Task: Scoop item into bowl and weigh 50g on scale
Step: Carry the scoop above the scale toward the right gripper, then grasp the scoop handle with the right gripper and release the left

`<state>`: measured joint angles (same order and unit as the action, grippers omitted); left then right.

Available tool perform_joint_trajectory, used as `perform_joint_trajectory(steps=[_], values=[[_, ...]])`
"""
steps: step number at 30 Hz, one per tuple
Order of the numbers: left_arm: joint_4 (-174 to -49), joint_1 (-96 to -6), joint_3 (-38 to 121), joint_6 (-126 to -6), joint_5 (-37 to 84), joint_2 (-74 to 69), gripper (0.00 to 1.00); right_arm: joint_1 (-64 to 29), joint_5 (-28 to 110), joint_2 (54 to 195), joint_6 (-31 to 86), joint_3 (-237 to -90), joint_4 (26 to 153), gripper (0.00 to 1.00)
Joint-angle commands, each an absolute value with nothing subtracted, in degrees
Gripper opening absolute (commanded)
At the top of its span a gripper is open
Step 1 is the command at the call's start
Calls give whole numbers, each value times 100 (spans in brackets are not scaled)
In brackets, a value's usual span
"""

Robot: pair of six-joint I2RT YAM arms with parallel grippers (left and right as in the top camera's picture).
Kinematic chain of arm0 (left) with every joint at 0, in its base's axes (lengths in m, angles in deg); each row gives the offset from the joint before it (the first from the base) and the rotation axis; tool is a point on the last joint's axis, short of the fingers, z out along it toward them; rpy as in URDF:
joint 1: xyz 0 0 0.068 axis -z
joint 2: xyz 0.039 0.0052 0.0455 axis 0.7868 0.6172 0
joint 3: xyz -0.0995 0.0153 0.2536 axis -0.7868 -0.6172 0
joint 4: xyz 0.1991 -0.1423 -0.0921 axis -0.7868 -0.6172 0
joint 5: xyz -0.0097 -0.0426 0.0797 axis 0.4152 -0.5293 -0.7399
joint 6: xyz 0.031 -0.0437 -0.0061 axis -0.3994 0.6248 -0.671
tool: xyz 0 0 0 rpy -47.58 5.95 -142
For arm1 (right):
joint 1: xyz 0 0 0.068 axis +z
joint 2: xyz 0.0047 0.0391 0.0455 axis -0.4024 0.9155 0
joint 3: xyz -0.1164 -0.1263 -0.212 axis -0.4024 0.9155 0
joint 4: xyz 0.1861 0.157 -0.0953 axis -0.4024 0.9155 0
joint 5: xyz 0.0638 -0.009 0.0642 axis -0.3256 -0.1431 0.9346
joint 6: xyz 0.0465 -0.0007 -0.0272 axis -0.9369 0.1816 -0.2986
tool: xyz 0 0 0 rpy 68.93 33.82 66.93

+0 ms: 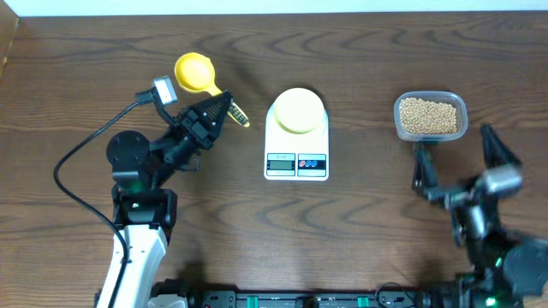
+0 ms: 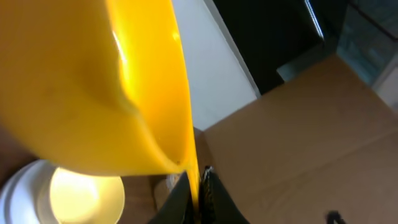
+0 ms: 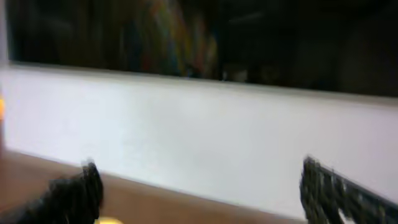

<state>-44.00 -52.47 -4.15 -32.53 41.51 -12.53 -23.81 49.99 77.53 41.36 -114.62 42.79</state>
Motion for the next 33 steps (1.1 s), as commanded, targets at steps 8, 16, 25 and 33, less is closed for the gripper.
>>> perform_joint_trajectory(steps=[8, 16, 25, 33], values=[[-4343, -4783, -347, -2549, 3268, -1277, 7, -2278, 8644, 11156, 2040, -13237, 3453, 99], [-3510, -3590, -347, -2556, 1970, -1209, 7, -1270, 7820, 12734, -2344, -13237, 1562, 91], [-3503, -3164, -347, -2556, 1725, -1211, 7, 102, 7178, 13132, -4034, -13237, 883, 73], [-3486, -2860, -347, -2534, 1791, -1211, 7, 564, 7171, 13132, -4261, -13237, 883, 56]])
